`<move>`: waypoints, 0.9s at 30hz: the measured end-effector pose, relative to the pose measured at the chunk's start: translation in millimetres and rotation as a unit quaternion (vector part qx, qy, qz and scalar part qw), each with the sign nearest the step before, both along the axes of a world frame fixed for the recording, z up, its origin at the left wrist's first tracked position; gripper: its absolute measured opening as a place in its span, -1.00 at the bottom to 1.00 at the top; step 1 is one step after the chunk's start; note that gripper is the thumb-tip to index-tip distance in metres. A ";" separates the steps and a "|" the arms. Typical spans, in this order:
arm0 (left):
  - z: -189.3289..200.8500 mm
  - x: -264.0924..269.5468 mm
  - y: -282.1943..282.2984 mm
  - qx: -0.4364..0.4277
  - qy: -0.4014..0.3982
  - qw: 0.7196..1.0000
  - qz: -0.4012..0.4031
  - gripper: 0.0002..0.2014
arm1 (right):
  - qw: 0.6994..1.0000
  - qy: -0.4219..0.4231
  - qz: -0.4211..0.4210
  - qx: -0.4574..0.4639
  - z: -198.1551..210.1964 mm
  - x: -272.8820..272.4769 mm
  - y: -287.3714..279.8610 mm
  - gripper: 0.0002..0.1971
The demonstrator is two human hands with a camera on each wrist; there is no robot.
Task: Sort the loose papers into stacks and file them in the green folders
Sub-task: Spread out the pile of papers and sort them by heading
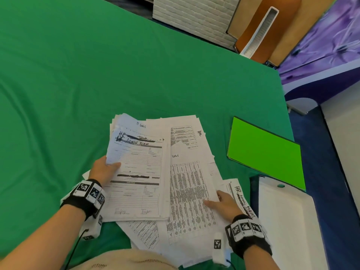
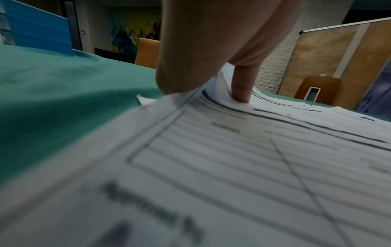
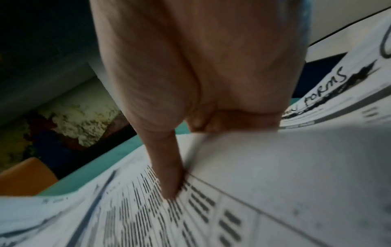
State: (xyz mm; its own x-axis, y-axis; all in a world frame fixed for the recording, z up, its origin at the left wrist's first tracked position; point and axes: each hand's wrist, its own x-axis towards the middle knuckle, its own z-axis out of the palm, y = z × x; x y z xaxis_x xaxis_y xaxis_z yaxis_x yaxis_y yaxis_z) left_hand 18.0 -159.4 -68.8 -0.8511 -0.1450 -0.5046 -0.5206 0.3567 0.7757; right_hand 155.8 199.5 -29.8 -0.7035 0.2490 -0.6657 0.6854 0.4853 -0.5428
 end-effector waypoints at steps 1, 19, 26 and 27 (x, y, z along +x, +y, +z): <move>0.7 0.1 0.0 0.005 -0.002 1.000 0.001 -0.70 | 1.000 0.013 0.008 0.008 1.7 -2.2 2.0 -0.86; 21.7 -5.4 52.0 0.100 -0.004 0.995 -0.007 -0.76 | 0.909 0.286 -0.300 -0.044 36.7 -15.2 14.2 -0.82; 15.9 5.2 68.2 0.102 -0.025 0.994 -0.025 -0.75 | 0.955 0.174 -0.233 -0.060 -14.7 8.5 -32.4 -0.77; 15.1 6.4 68.7 0.098 -0.025 0.995 -0.027 -0.73 | 0.961 0.153 -0.224 -0.058 -18.3 10.0 -33.8 -0.75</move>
State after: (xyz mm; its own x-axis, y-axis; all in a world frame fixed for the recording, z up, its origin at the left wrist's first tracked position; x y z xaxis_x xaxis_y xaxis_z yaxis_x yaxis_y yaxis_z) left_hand 24.4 -90.7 -53.7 -0.8279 0.0053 -0.5608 -0.5448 0.2296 0.8065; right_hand 165.8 165.7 -48.1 -0.7105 0.5088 -0.4861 0.6108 0.1028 -0.7851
